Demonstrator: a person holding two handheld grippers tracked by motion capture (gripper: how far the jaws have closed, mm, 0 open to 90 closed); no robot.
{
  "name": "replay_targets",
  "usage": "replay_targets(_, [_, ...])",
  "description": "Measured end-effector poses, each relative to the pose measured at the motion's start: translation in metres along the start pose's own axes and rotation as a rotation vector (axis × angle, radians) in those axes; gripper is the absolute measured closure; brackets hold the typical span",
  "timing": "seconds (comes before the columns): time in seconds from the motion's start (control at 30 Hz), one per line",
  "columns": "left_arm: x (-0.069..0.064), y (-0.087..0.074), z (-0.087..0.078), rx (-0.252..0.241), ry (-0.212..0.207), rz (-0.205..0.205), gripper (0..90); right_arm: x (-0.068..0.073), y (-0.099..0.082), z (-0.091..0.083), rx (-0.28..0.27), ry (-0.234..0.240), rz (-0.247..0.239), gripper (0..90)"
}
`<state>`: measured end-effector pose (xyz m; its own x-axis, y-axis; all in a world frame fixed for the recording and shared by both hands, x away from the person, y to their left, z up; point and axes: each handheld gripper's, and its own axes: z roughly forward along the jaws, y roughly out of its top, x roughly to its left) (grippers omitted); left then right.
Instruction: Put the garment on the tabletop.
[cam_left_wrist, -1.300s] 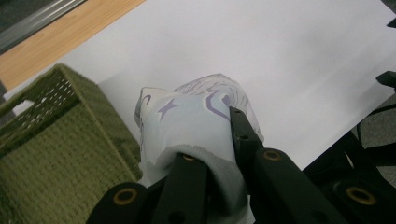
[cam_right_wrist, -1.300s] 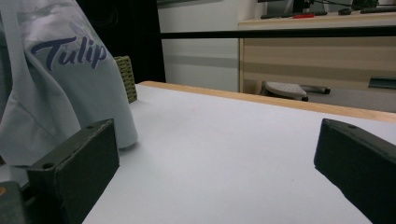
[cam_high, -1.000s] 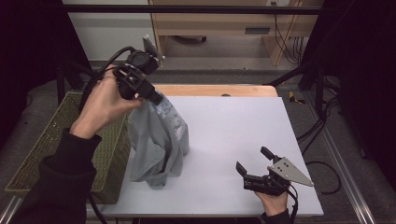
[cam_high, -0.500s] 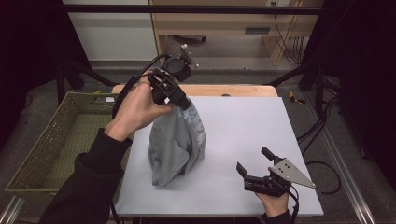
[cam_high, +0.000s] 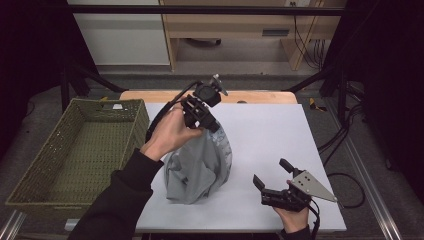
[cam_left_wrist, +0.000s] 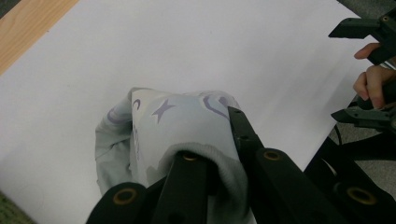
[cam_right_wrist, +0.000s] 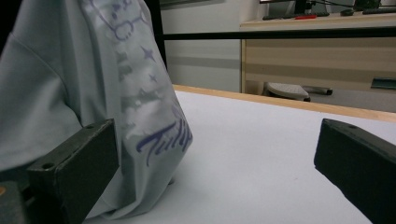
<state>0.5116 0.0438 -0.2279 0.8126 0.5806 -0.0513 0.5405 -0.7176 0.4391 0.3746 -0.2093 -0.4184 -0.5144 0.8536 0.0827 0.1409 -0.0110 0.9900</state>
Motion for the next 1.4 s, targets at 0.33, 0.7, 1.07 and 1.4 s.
replay_targets(0.33, [0.000,-0.012,0.045,0.007,-0.041,-0.015,85.0,0.000,-0.002,0.001,-0.002,-0.006,-0.006,0.3])
replay_targets(0.7, [0.007,-0.025,0.089,0.029,-0.103,-0.033,84.4,-0.001,-0.003,0.001,0.008,-0.006,0.007,0.3])
replay_targets(1.07, [0.009,-0.036,0.123,0.048,-0.116,-0.020,74.7,-0.001,-0.004,0.002,0.013,-0.008,0.004,0.3])
replay_targets(1.4, [0.014,-0.045,0.093,-0.120,-0.132,-0.047,24.2,-0.001,-0.004,0.003,0.014,-0.002,0.009,0.3])
